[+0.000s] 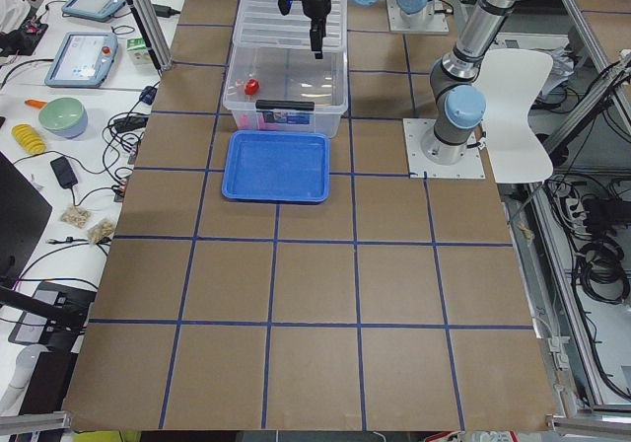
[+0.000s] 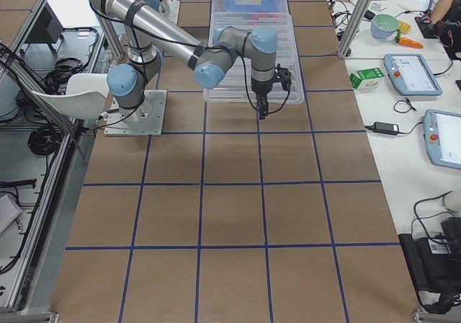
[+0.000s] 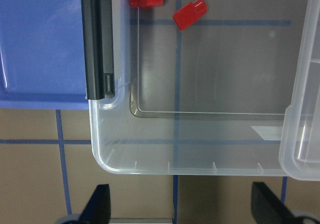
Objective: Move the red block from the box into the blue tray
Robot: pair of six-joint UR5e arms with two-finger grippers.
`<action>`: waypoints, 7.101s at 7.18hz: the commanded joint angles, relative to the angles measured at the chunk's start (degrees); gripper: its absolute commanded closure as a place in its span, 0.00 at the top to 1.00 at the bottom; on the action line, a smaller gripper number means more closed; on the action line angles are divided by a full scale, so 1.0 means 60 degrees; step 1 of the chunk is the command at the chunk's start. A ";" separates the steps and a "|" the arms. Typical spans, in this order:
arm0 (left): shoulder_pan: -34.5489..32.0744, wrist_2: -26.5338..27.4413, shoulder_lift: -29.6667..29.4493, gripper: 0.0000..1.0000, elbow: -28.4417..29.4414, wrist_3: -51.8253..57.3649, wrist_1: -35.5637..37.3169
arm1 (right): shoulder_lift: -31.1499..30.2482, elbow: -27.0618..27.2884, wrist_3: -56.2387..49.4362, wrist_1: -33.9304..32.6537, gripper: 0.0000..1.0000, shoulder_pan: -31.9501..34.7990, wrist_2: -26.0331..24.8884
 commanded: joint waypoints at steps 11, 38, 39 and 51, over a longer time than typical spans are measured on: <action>-0.0401 -0.0095 -0.3166 1.00 -0.1477 0.5381 0.5079 | -0.1647 -0.3232 0.0905 0.5254 1.00 0.0330 0.0378; 0.2429 0.0345 -0.2362 0.00 0.1088 0.2466 0.2446 | -0.0959 -0.3262 0.5099 0.4434 1.00 0.3966 -0.0251; 0.3062 0.0272 -0.2580 0.00 0.1043 0.2495 0.2518 | -0.0959 -0.3276 0.5099 0.4434 1.00 0.3966 -0.0251; 0.3288 0.0345 -0.5453 0.00 0.0090 0.1207 0.4145 | -0.0915 -0.3276 0.5099 0.4419 1.00 0.3966 -0.0193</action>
